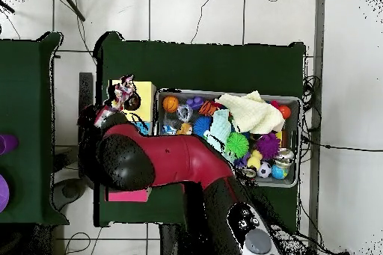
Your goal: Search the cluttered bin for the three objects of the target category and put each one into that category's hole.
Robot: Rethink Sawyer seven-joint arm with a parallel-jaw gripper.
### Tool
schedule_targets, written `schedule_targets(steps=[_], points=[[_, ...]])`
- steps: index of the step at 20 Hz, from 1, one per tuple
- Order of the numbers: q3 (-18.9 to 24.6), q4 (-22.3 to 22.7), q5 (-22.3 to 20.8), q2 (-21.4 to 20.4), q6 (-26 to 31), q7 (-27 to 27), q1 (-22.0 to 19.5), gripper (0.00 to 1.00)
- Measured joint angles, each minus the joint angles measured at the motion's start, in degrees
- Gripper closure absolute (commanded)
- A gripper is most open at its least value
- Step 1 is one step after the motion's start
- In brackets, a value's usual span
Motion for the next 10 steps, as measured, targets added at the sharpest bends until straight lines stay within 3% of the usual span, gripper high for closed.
schedule_targets(steps=[6,10], points=[[-2.1,-1.83,-3.54,-0.04,3.48,0.0,0.01,1.0],[-5.4,-3.3,-5.96,1.18,3.44,0.0,2.21,1.0]])
